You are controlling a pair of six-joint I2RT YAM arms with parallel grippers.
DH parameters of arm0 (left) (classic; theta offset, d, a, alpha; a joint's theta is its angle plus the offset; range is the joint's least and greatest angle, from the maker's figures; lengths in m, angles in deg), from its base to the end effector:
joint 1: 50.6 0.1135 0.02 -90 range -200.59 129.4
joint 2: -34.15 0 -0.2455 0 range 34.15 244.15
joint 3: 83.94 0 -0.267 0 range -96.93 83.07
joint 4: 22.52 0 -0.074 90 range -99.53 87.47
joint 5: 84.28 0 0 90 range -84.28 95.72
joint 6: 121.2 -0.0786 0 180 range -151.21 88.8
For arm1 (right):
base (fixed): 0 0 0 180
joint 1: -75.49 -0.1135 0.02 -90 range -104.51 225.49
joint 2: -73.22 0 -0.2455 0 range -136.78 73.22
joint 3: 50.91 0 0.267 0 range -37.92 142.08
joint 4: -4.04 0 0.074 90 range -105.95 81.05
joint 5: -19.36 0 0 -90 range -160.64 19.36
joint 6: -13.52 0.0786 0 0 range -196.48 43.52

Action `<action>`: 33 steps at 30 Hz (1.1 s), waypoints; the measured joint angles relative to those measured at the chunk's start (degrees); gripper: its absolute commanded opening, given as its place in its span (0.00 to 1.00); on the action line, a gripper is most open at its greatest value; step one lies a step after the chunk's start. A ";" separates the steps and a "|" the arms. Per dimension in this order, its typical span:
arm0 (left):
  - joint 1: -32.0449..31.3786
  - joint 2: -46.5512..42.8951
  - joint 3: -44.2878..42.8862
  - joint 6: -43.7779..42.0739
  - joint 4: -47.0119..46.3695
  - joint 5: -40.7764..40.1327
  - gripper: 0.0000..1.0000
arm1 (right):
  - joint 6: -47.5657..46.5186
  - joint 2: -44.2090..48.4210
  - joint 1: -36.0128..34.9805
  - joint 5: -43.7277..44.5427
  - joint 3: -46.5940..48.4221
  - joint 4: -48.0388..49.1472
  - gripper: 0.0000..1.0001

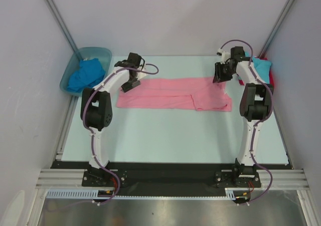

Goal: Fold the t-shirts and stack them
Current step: Fold the tshirt

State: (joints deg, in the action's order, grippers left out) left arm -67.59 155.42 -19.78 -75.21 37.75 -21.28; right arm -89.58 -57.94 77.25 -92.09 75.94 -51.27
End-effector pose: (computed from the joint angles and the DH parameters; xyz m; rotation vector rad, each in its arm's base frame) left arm 0.4623 -0.1039 0.1668 1.2675 2.4306 0.7767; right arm 0.5229 0.0127 0.1513 -0.3816 2.5189 0.3885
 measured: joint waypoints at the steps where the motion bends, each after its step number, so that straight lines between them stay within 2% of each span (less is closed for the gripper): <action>1: 0.00 -0.09 0.04 -0.07 -0.09 -0.13 0.76 | 0.70 0.00 0.79 -0.83 0.20 0.02 0.40; 14: 0.00 -0.50 4.37 -1.64 -2.36 -0.46 0.76 | 5.51 -0.57 11.28 -7.74 1.14 1.09 0.42; 22: -0.02 -1.38 12.26 -5.88 -11.47 -3.21 0.76 | 6.08 -2.95 11.34 -11.85 1.42 1.07 0.43; 30: -0.02 -0.44 9.51 -4.52 -14.53 -3.13 0.76 | 6.03 -4.68 10.73 -13.31 2.45 0.85 0.44; 32: -0.02 -0.39 7.87 -2.38 -14.60 -2.29 0.73 | 6.03 -4.70 10.69 -13.42 2.69 0.85 0.44; 33: -0.02 -0.42 6.91 -1.03 -14.53 -1.66 0.61 | 6.03 -4.70 10.69 -13.46 2.80 0.87 0.44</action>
State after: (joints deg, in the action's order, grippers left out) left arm -67.61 155.01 -12.87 -76.24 23.22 -22.94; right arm -83.55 -62.64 87.93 -105.56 78.74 -50.40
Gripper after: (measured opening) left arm 0.744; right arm 0.435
